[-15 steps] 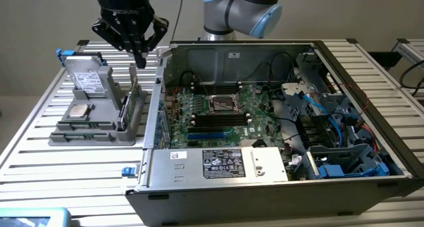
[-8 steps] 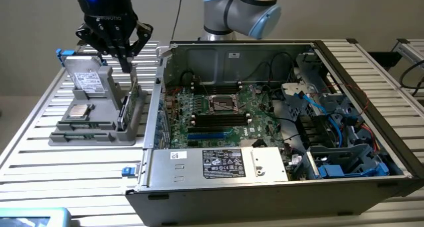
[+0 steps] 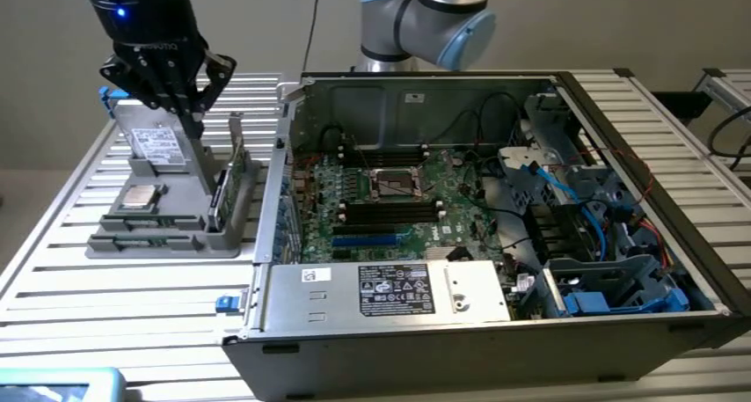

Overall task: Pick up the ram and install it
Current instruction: 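Reach for the ram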

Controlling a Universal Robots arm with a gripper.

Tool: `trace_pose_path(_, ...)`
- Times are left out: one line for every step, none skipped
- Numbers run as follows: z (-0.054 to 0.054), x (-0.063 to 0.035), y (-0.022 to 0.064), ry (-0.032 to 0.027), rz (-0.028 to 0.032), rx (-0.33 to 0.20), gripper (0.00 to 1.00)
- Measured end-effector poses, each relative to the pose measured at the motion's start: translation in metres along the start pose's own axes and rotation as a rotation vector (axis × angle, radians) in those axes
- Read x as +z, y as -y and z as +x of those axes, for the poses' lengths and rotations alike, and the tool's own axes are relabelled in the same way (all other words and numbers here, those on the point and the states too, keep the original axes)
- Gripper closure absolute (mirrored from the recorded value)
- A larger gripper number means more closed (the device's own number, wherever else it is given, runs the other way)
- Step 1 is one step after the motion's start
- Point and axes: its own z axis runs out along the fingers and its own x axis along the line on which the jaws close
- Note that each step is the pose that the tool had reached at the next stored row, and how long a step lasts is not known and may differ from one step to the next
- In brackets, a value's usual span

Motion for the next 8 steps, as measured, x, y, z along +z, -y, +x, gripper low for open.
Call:
trace_pose_path(0.004,0.0017,0.0004,0.0,0.0002,0.0,0.89)
trace_pose_path(0.009,0.0034,0.0008,0.0,0.0003,0.0,0.89)
trace_pose_path(0.014,0.0051,0.0012,-0.0001,0.0007,0.0,0.89)
trace_pose_path(0.018,0.0068,0.0016,0.0,0.0009,0.0,0.89)
trace_pose_path(0.022,0.0084,0.002,-0.0001,0.0011,0.0,0.89)
trace_pose_path(0.027,0.01,0.0024,-0.0002,0.0014,0.0,0.89)
trace_pose_path(0.031,0.0114,0.0028,-0.0005,0.0015,0.0,0.89)
trace_pose_path(0.036,0.0128,0.0032,-0.001,0.0016,0.0,0.89)
